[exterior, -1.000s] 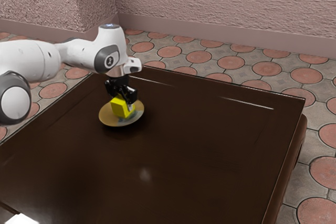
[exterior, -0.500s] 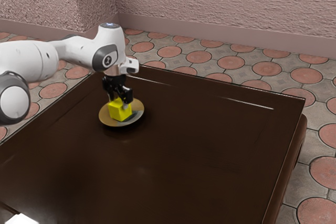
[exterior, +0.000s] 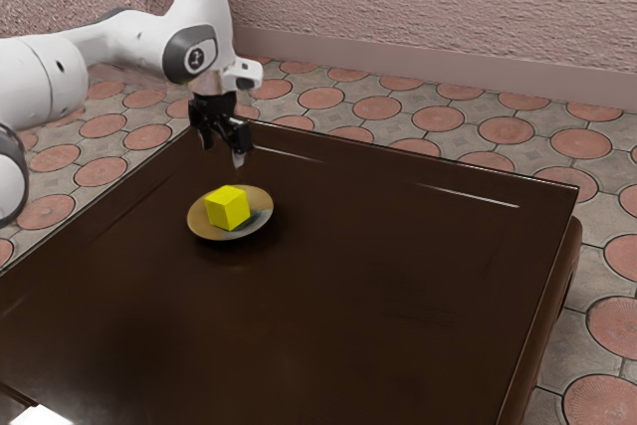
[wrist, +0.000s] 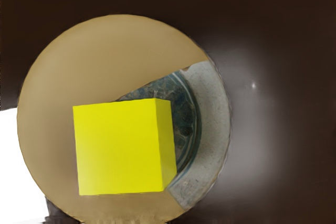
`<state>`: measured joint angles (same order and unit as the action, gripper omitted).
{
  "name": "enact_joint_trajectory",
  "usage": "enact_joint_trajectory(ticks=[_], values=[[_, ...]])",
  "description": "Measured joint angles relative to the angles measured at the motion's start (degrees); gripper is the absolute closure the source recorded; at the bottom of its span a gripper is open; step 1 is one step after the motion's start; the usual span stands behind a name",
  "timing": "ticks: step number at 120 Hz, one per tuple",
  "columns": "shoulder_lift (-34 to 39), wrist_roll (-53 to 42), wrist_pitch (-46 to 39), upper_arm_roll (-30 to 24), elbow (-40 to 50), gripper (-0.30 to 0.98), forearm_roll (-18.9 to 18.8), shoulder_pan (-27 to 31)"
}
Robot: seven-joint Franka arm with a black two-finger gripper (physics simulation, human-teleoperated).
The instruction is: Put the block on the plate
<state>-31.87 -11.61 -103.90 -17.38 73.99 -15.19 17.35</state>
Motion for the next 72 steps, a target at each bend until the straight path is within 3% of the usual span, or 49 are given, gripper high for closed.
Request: enact_joint_trajectory(ticks=[25,48,72], values=[[8.71,0.04,6.53,1.03,1.79,0.00,1.33,-1.93],[18.57,0.90,10.24,14.04,6.22,0.00,4.43,-9.44],[24.92,1.82,13.67,19.40,6.62,0.00,6.33,-14.47]])
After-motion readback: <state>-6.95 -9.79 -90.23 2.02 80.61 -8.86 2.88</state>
